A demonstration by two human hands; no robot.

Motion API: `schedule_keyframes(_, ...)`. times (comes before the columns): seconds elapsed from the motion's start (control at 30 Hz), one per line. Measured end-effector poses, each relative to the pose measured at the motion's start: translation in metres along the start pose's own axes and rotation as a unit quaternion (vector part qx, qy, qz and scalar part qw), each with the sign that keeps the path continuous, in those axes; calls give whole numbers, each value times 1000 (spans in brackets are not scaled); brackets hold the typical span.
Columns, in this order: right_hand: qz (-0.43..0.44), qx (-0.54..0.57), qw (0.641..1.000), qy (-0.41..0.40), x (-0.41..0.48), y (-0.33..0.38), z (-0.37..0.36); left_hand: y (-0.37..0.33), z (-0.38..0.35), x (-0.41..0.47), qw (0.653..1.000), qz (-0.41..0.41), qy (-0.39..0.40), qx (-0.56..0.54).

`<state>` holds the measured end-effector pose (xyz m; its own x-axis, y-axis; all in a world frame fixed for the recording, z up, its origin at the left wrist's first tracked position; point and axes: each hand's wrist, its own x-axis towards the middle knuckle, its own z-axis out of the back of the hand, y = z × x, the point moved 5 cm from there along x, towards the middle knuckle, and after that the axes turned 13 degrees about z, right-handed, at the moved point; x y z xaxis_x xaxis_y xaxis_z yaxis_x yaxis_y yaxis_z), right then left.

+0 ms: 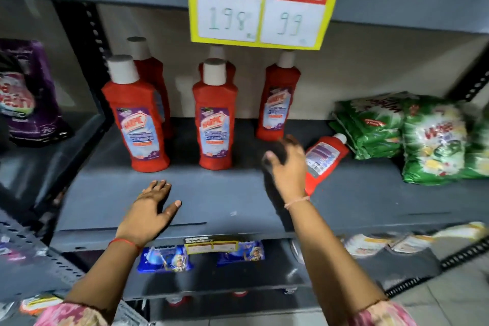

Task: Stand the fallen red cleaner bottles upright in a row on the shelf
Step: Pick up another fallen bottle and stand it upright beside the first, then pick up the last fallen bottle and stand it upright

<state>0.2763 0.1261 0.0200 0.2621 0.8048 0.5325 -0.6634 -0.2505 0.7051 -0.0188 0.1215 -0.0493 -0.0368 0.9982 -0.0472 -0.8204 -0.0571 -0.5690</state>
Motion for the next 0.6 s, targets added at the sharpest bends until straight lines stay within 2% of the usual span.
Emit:
schedule_keyframes(0.03, -45, -52, 996, -63, 2, -14, 22, -11, -7, -1, 1000, -10, 10, -7)
schedule_keyframes(0.07, -116, -103, 984, -91, 3, -32, 43, -27, -19, -2, 999, -26, 26, -7)
schedule_keyframes(0.13, -270, -122, 954, -47, 4, -66, 62, -55, -42, -4, 997, -56, 55, -1)
schedule_keyframes(0.17, -305, -98, 947, -2, 6, -78, 64, -69, -53, -5, 996, -66, 62, 3)
schedule_keyframes(0.23, -324, -46, 943, 66, 11, -85, 60, -82, -65, -4, 995, -72, 60, 11)
schedule_keyframes(0.33, -368, 45, 926, 75, 23, -92, 53, -80, -68, -2, 996, -69, 51, 15)
schedule_keyframes(0.4, -402, 134, 904, 62, 23, -100, 51, -79, -66, -2, 996, -74, 48, 23)
schedule_keyframes(0.5, -445, 208, 870, 41, 16, -110, 53, -81, -66, -4, 996, -77, 48, 23)
schedule_keyframes(0.6, -438, 256, 862, 25, 10, -114, 59, -81, -65, -3, 996, -73, 43, 15)
